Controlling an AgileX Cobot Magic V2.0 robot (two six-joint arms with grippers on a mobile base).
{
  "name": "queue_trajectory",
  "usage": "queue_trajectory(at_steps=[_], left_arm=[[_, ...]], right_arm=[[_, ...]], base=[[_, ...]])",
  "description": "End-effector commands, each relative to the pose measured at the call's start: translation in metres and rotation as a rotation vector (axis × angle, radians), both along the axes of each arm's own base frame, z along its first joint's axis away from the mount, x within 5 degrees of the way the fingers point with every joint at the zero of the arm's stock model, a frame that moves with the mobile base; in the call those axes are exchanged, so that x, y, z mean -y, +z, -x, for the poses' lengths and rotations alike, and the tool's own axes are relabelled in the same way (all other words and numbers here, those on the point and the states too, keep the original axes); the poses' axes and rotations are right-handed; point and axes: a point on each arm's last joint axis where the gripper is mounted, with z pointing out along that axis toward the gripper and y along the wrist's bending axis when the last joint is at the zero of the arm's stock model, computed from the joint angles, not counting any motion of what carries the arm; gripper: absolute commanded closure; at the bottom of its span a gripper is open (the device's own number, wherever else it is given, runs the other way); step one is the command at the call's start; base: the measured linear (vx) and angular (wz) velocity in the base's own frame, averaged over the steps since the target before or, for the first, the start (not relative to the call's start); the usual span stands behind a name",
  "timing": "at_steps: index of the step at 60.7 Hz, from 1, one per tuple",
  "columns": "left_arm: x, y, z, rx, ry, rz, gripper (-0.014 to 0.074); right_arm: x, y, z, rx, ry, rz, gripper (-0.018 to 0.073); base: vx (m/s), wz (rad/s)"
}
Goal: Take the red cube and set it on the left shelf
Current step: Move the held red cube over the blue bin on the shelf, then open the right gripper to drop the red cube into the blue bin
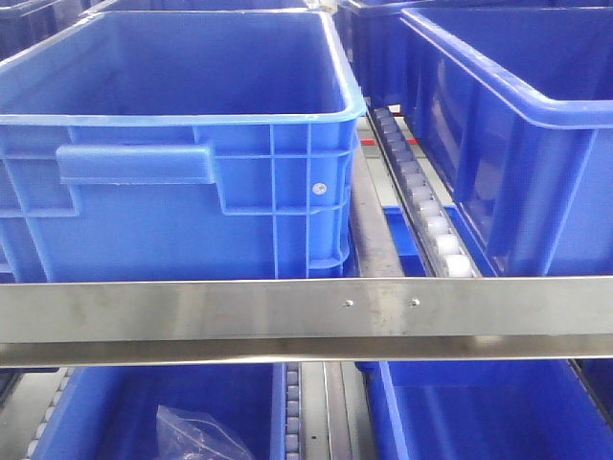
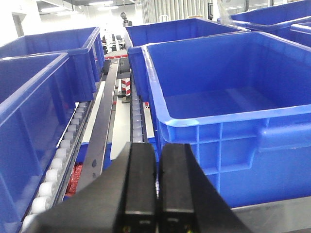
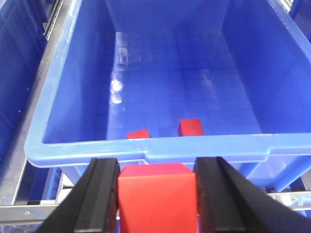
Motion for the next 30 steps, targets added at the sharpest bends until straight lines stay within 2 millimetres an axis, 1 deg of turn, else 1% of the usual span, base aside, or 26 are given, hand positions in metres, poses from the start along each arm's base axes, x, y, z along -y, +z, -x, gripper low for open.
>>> queue_trajectory(at_steps=[1, 25, 30], left_arm=[[-0.0001, -0.0003, -0.001, 0.053, 0.0, 0.007, 0.0491], [-0.0001, -0.0003, -0.001, 0.053, 0.0, 0.007, 0.0491], [-0.0001, -0.0003, -0.001, 0.053, 0.0, 0.007, 0.0491]], right_arm=[[-0.0004, 0.0169, -0.0026, 0.11, 0.008, 0.012, 0.051], [-0.0004, 0.0169, -0.0026, 0.11, 0.008, 0.012, 0.051], [-0.0007, 0.0204, -0.0032, 0.149, 0.011, 0.013, 0.051]], base=[[0.0, 0.0], [0.0, 0.0], [0.0, 0.0]])
